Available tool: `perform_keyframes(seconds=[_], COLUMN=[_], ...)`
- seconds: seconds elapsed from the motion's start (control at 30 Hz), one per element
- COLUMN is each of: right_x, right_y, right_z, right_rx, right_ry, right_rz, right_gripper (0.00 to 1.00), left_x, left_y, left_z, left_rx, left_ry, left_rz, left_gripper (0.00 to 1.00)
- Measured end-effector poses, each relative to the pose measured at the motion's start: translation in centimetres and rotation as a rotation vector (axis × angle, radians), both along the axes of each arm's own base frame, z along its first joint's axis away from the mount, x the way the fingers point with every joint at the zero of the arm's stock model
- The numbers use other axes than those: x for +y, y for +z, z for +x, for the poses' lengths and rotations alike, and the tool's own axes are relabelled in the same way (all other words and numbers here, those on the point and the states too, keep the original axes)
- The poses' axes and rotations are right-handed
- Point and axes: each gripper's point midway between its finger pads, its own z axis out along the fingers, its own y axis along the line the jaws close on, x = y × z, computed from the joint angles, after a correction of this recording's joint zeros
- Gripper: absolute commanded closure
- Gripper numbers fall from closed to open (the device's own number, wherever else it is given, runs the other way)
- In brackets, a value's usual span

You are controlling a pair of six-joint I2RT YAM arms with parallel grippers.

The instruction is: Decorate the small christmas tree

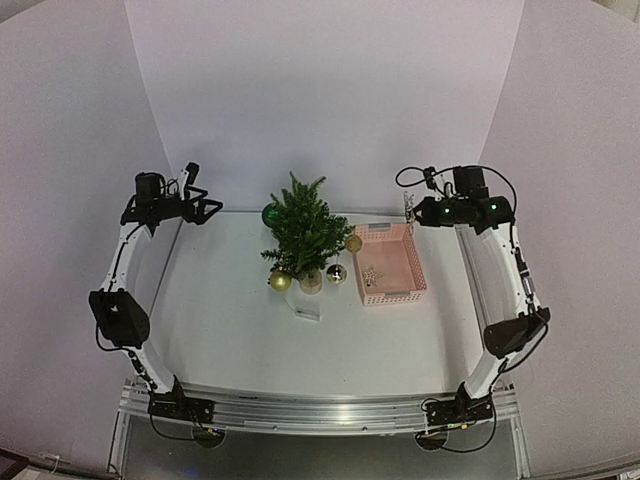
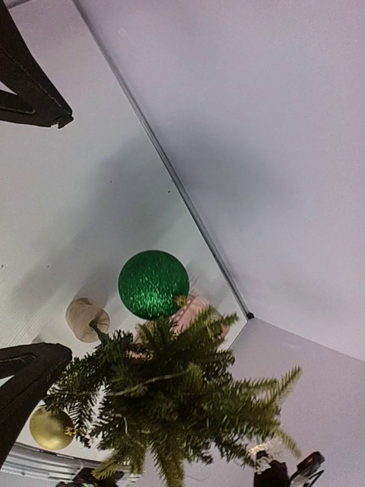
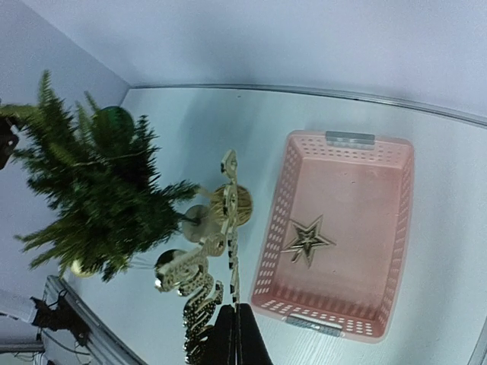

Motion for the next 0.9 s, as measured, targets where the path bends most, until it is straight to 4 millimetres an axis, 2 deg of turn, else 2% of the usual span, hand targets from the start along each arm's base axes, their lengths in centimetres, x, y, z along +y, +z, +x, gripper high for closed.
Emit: perform_keyframes(seconds=[0.1,0.2,0.4,0.5,0.6,0.73,0.9], right_x=[1.1,3.2,9.1,12.7,15.4,18.2,21.4], right_y=[1.5,2.8,4.5,5.2,6.0,7.0,6.0], right_z=[-2.7,-5.4,-10.3,-13.3,-15.9,-18.2,-19.3], right_rx=[-0.010,-0.010,0.011,0.017,0.012,-0.016,-0.002], right_ry=[0.071,0.171,0.411,0.544,0.648,0.754,0.838], right_rz=[0.054,0.116,0.236,0.279,0.317,0.358,0.373], right_gripper=[1.00,1.00,1.00,1.00,1.00,1.00,1.00], left_x=[-1.7,-4.8,-11.2,-13.4,-15.2,-17.4,-20.1], left_y=[1.3,2.3,4.0,5.3,6.6,7.5,8.2], left_z=[-2.3,-5.1,-11.0,-13.2,-15.0,-17.3,-20.8], left_rx=[-0.057,-0.097,-0.128,-0.098,-0.036,0.045,0.128], left_ry=[-0.083,-0.204,-0.448,-0.521,-0.581,-0.658,-0.767], left_rz=[0.038,0.073,0.082,0.025,-0.055,-0.128,-0.174], left_gripper=[0.01,0.01,0.00,0.00,0.00,0.00,0.01])
